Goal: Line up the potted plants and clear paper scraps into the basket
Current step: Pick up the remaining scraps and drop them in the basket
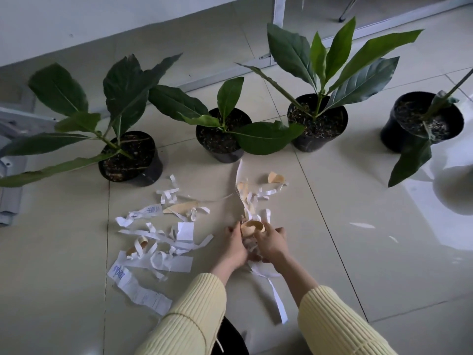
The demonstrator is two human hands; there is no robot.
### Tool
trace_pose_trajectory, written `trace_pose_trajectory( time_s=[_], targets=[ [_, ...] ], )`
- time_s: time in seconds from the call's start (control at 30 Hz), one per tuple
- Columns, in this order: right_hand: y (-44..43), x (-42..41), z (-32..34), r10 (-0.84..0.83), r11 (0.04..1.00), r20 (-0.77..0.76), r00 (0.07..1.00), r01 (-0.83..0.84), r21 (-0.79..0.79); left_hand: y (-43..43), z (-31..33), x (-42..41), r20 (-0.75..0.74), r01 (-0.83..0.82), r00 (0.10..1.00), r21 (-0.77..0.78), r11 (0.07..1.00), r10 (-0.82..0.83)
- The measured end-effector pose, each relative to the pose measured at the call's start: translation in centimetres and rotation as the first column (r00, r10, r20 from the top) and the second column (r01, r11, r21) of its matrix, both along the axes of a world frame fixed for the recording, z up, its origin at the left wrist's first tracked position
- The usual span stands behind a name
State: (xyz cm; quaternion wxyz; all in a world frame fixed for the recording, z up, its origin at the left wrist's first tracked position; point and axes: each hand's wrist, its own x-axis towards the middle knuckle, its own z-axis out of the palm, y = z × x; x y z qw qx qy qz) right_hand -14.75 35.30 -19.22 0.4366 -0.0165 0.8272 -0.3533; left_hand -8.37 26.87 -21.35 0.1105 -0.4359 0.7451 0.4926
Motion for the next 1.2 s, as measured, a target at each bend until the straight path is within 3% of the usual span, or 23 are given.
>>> trace_pose_trajectory(
  time_s=[0.07, 0.13, 0.33, 0.47, 0.57, 0.9, 1.1, 1.2],
  targets=[
    [0.1, 0.1, 0.0, -0.051, 0.997, 0.026, 0.998, 0.052, -0.055, 0.5, 0.0, -0.4, -0.086, -0.158, 0.982, 0.127, 0.979, 0.170],
    [0.4, 0.2, 0.1, -0.098, 0.988, 0.086, 0.992, 0.107, -0.110, 0.6, 1.1, -0.4, -0.086, -0.190, 0.976, 0.109, 0.976, 0.199],
    [1.7, 0.5, 1.6, -0.250, 0.924, 0.219, 0.943, 0.299, -0.237, 1.3, 3.8, 0.2, -0.105, -0.127, 0.983, 0.191, 0.973, 0.149],
    [3.0, 0.3, 3.8, -0.271, 0.893, 0.277, 0.922, 0.348, -0.285, 1.7, 6.1, 0.2, -0.123, 0.001, 0.992, 0.061, 0.998, 0.007],
    [4.3, -0.2, 5.9, -0.283, 0.879, 0.256, 0.924, 0.357, -0.317, 2.4, 8.4, -0.5, -0.149, 0.052, 0.987, -0.009, 0.999, -0.053],
    [10.7, -3.7, 16.0, -0.384, 0.723, 0.233, 0.893, 0.448, -0.526, 6.9, 17.7, -5.5, -0.292, 0.215, 0.932, -0.035, 0.976, -0.215],
    [16.8, -8.6, 23.3, -0.467, 0.657, 0.116, 0.877, 0.431, -0.619, 12.7, 24.5, -11.8, -0.420, 0.347, 0.836, -0.096, 0.933, -0.354],
    [21.0, -11.5, 27.3, -0.543, 0.615, 0.041, 0.839, 0.430, -0.662, 16.6, 28.4, -15.5, -0.496, 0.385, 0.748, -0.216, 0.897, -0.440]
  ],
)
